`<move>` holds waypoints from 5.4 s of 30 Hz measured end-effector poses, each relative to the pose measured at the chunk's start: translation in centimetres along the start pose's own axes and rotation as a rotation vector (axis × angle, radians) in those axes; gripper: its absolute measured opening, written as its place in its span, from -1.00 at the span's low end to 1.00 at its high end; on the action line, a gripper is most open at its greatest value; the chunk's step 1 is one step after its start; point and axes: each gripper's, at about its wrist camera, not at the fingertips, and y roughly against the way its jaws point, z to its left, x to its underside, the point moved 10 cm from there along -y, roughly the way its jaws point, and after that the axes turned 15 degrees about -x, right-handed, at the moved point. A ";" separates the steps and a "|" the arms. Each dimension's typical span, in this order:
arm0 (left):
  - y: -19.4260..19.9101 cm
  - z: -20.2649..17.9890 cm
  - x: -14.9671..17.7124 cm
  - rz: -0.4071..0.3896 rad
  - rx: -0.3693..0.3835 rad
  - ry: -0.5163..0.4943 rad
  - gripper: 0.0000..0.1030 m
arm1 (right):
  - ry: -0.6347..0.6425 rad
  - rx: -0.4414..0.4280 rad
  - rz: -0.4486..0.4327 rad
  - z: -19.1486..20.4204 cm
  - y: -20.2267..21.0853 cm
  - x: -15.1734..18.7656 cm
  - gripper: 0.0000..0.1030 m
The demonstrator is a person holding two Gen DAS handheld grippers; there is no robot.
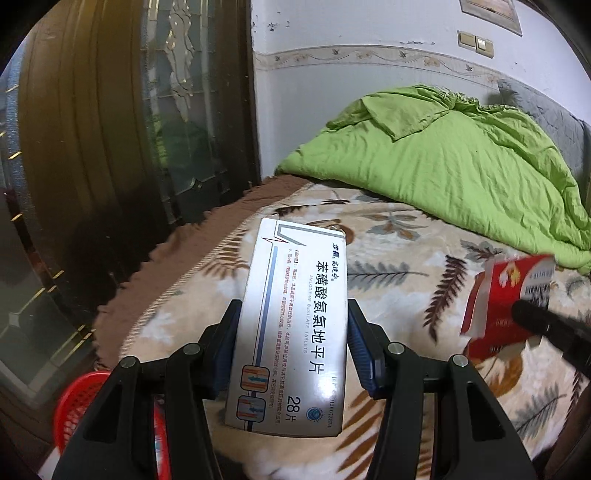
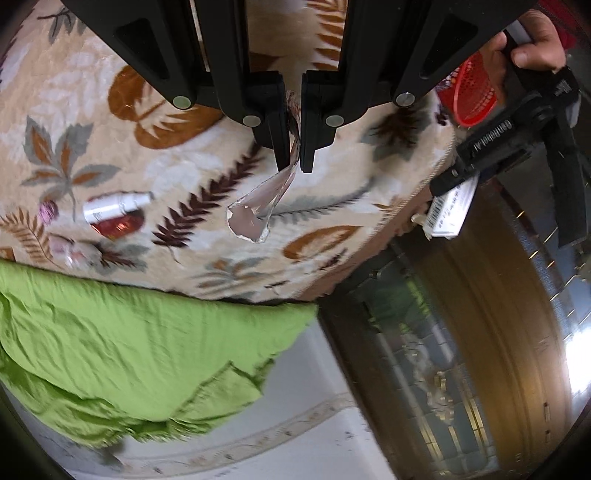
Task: Collect trash
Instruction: 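Carry both boxes to the red basket and open both tools over it, then move both empty tools back over the remaining trash on the bed, then grasp the white bottle with the left tool while the right tool grasps the pink ball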
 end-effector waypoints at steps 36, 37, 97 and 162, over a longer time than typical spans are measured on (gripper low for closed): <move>-3.8 25.3 12.9 0.204 -0.209 0.280 0.03 | 0.457 -0.359 0.378 27.5 -14.2 9.2 -0.87; -3.8 25.7 13.2 0.209 -0.213 0.285 0.03 | 0.461 -0.366 0.385 27.8 -14.4 9.5 -0.87; 1.2 10.9 5.7 0.019 -0.191 -0.096 0.38 | 0.089 -0.198 0.122 10.6 -4.5 1.0 -0.32; -6.1 -39.8 5.4 0.236 0.579 -0.574 -0.40 | -0.559 0.424 -0.201 -33.4 9.3 -3.7 -0.44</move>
